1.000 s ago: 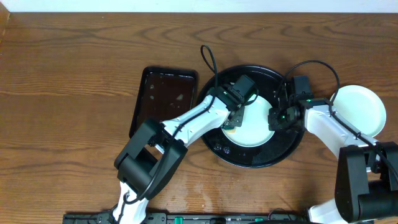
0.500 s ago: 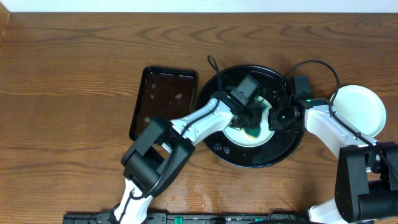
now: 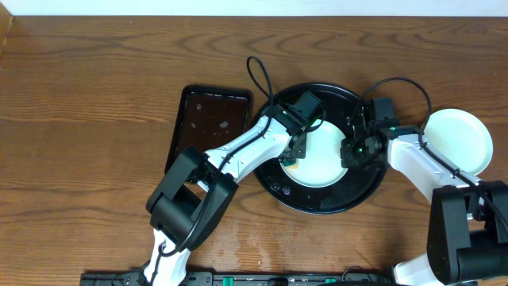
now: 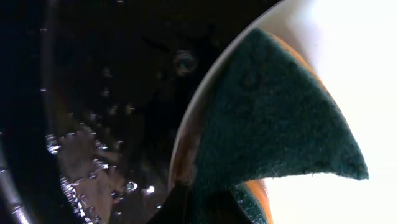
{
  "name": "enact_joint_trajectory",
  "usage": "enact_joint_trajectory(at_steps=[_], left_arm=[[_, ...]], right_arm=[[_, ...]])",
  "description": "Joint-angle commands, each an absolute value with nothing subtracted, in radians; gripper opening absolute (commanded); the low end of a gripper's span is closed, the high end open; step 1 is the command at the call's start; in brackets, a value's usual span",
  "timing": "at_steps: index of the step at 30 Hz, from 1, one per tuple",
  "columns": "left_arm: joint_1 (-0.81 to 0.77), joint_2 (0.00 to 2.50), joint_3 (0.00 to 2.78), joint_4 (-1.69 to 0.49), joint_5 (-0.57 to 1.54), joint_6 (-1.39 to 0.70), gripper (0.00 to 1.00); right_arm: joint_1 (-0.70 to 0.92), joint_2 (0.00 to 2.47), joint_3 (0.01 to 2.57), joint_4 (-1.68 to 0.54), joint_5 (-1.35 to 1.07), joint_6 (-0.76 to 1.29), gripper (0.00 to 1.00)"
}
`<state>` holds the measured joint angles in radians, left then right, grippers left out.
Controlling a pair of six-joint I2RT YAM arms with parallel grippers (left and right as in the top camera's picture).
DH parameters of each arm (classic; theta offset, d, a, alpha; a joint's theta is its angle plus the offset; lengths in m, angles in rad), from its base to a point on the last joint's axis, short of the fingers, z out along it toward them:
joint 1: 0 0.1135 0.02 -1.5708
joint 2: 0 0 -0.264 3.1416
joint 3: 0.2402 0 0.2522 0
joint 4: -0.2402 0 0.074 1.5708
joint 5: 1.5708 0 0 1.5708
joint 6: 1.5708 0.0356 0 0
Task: Clean dirty plates on tray and stack at the side
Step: 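Scrub the fish-print plate with the sponge while right gripper holds rim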
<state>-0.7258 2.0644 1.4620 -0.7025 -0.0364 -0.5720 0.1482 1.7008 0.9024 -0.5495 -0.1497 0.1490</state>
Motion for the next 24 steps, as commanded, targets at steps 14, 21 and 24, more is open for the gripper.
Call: enact_joint_trajectory(at_steps=[14,21,24], left_arm=[[-0.722,2.13,1.427,-0.408,0.424,-0.61,0.13],[-0.794,2.167,1.427,-0.398,0.487,-0.611,0.12],[-0.806,2.188,1.424,-0.42,0.486,-0.596,0.13]], right_arm=[[0.161,1.736,0.881,-0.565,-0.124,0.115,0.01],[0.161,1.736,0.881,-0.565,-0.124,0.115,0.01],[0.161,1.736,0.881,-0.566,-0.124,0.115,0.01]])
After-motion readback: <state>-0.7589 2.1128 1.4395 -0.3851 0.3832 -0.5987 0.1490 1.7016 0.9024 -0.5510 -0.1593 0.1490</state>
